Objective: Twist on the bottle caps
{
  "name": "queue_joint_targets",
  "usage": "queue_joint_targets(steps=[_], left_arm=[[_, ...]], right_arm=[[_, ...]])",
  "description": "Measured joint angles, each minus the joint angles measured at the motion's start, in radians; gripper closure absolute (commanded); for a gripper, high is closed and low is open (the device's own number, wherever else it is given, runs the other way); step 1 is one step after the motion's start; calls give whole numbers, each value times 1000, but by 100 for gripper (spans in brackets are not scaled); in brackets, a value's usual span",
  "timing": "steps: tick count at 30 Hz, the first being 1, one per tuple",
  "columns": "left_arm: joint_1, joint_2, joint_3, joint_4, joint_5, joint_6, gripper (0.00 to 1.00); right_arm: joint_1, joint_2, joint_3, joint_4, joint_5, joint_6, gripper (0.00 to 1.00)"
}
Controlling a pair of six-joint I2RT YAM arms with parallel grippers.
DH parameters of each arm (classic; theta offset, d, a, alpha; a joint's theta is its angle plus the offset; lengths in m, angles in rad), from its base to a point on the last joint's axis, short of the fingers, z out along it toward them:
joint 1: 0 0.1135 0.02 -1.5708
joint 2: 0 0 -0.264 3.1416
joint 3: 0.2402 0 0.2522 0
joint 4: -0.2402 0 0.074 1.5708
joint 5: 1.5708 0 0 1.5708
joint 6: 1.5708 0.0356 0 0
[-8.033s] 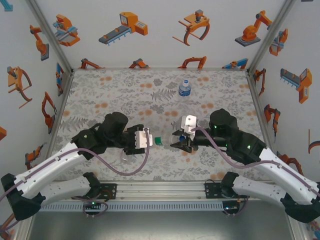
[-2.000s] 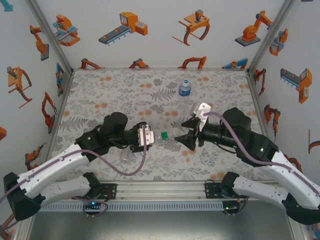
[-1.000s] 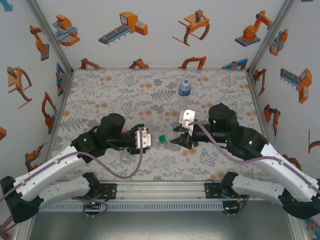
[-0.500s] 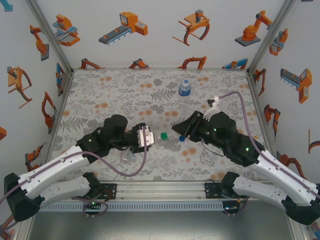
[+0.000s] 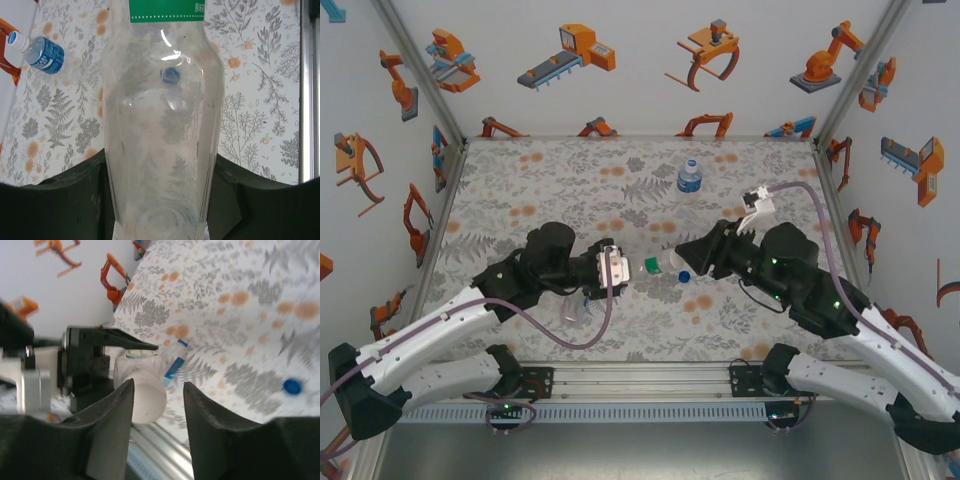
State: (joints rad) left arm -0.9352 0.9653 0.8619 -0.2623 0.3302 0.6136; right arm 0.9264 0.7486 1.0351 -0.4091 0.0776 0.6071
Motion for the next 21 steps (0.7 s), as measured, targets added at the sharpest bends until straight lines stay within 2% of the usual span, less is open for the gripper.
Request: queue_joint_targets(steps=[6,9,14,21], left_arm=[[0,0,18,-31,53,0,100],[0,0,28,-59,74,0,100],[0,-1,42,-89,101,1,100],[0,-6,42,-116,116,2,100]], right_arm=[[0,3,78,-31,-274,-471,46],[0,29,117,-87,-387,-650,45],[0,79,139,-154,-464,-820,46],[0,107,138,-174,-493,-897,57]])
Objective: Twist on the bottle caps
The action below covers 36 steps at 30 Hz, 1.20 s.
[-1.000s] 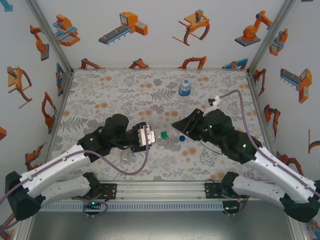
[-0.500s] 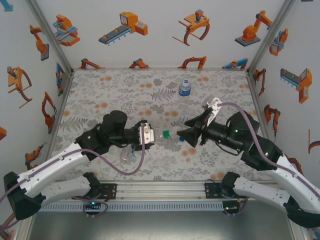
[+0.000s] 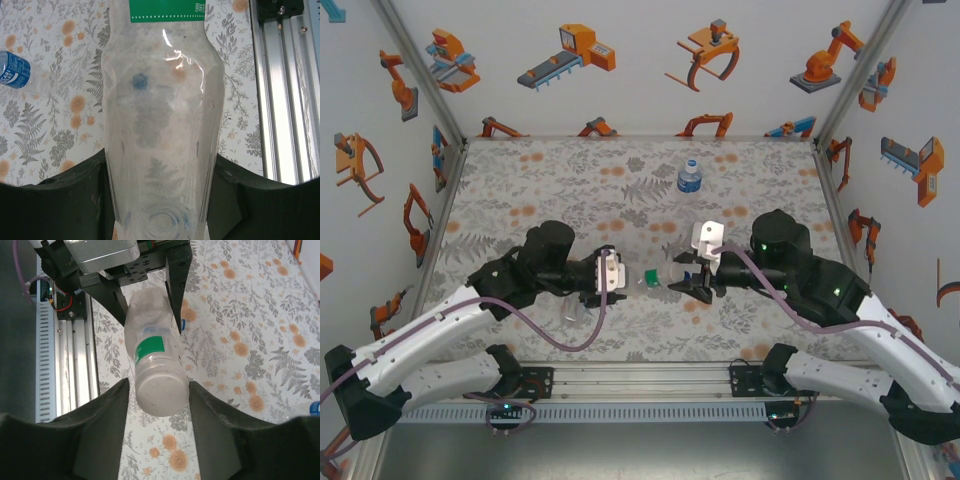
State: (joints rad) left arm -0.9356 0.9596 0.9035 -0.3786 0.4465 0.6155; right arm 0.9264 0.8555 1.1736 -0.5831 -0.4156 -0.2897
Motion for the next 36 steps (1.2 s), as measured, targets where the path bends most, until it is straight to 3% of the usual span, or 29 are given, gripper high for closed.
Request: queue_joint_targets(steps=[3,7,16,21,28,31,36], left_arm=[[0,-9,0,-7,0,2,100],[0,-19,0,-12,-2,1,100],[0,-45,0,-13,-8,0,100],[0,-45,0,-12,-8,0,100],[0,-40,0,-12,-8,0,100],[0,-34,0,-13,-8,0,100],[0,-30,0,-23,-6,1,100]], right_arm=[[0,0,0,4,-5,-7,58],[0,-1,-3,12,-11,-10,52],[0,-1,-8,11,-12,-15,56],[0,-1,-9,18,-15,-14,51],[0,-8,-16,42,-15,-10,52],[0,-8,-23,49,-18,-7,54],[0,-6,-29,49,-20,3,69]])
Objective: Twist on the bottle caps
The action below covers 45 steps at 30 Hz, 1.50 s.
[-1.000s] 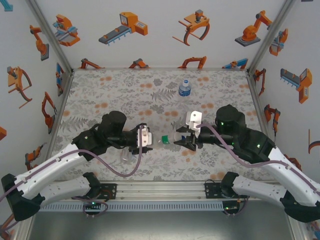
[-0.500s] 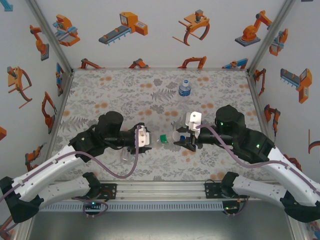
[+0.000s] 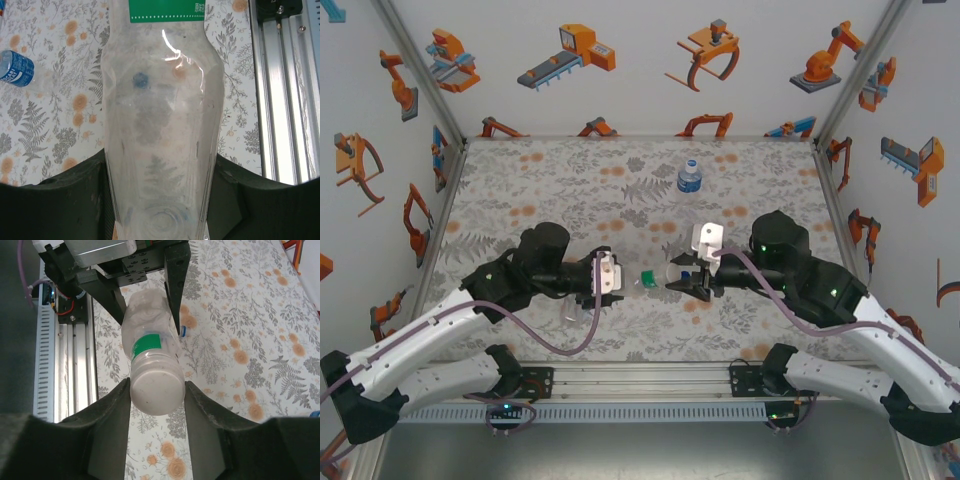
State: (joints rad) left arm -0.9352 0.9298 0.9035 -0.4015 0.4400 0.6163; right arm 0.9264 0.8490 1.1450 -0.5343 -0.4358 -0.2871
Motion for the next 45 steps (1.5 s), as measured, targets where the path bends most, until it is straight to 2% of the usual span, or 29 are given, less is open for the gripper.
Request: queue_joint_targets(steps=[3,5,7,10,19,23,27,31,34,36,45], left_arm=[[0,0,0,-2,3,0,100],[0,1,0,-4,2,-2,100],[1,7,-1,-4,-2,-3,100],[1,29,-3,9,-6,-3,100],[7,102,-10,65,-35,-10,100],[6,121,-16,63,-49,-10,100],[6,121,-16,66,-59,-10,100],[6,121,-15,77,-58,-11,100],[5,122,-6,76,-53,-26,100],[5,126,2,76,-53,-39,100],[5,158,23,75,-71,-99,100]], right_arm=[[0,0,-1,0,7,29,83],[0,-5,-15,17,21,79,100],[1,-15,-37,44,55,164,100],[1,-31,-74,81,138,373,100],[-3,-48,-144,76,481,1255,100],[-6,-49,-185,67,554,1496,100],[-6,-36,-175,47,588,1551,100],[-2,-23,-134,20,620,1502,66],[0,-23,-99,4,641,1419,48],[0,-23,-74,0,648,1378,42],[-14,27,-50,-26,605,1378,42]])
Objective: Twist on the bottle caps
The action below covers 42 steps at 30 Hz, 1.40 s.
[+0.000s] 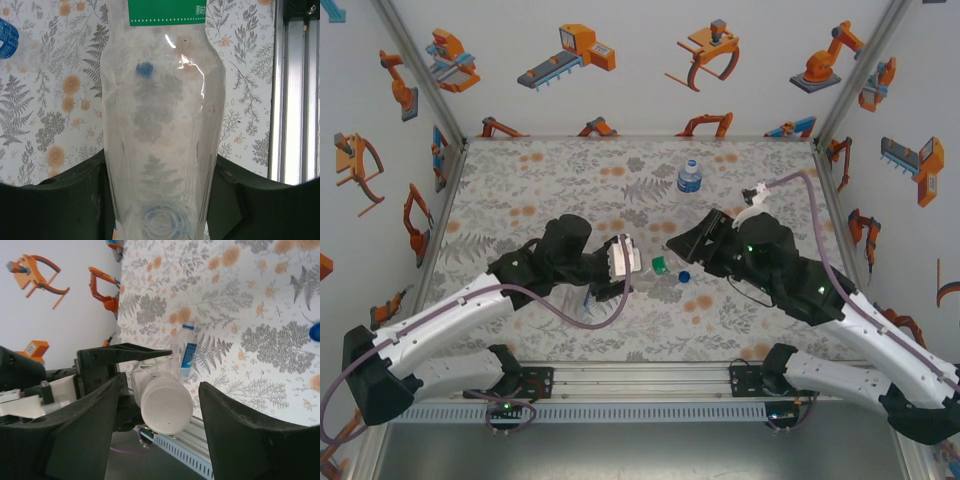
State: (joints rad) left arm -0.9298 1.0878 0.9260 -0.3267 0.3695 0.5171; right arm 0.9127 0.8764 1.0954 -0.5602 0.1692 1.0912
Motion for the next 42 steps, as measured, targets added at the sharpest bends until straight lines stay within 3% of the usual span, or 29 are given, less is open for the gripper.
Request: queue_joint_targets(steps=[9,22,26,29,32,34,36,42], left_arm=[[0,19,16,-2,-29,-18,99],[-1,35,26,-6,-63,-40,93],[-1,40,27,-6,-64,-45,90],[-1,40,28,-6,-66,-50,73],[-1,40,28,-5,-71,-53,47],[-1,40,28,-4,-82,-55,18],[-1,39,27,-3,-95,-59,3],[0,15,27,-13,-138,-64,3]], right_arm=[[-46,27,-29,2,-89,92,56],[-88,47,-48,26,-159,143,53],[-98,49,-49,27,-167,143,59],[-105,51,-49,27,-177,142,65],[-114,53,-49,28,-183,136,70],[-121,60,-49,36,-190,120,72],[-129,71,-49,43,-192,86,73],[-150,161,-16,42,-187,-121,78]])
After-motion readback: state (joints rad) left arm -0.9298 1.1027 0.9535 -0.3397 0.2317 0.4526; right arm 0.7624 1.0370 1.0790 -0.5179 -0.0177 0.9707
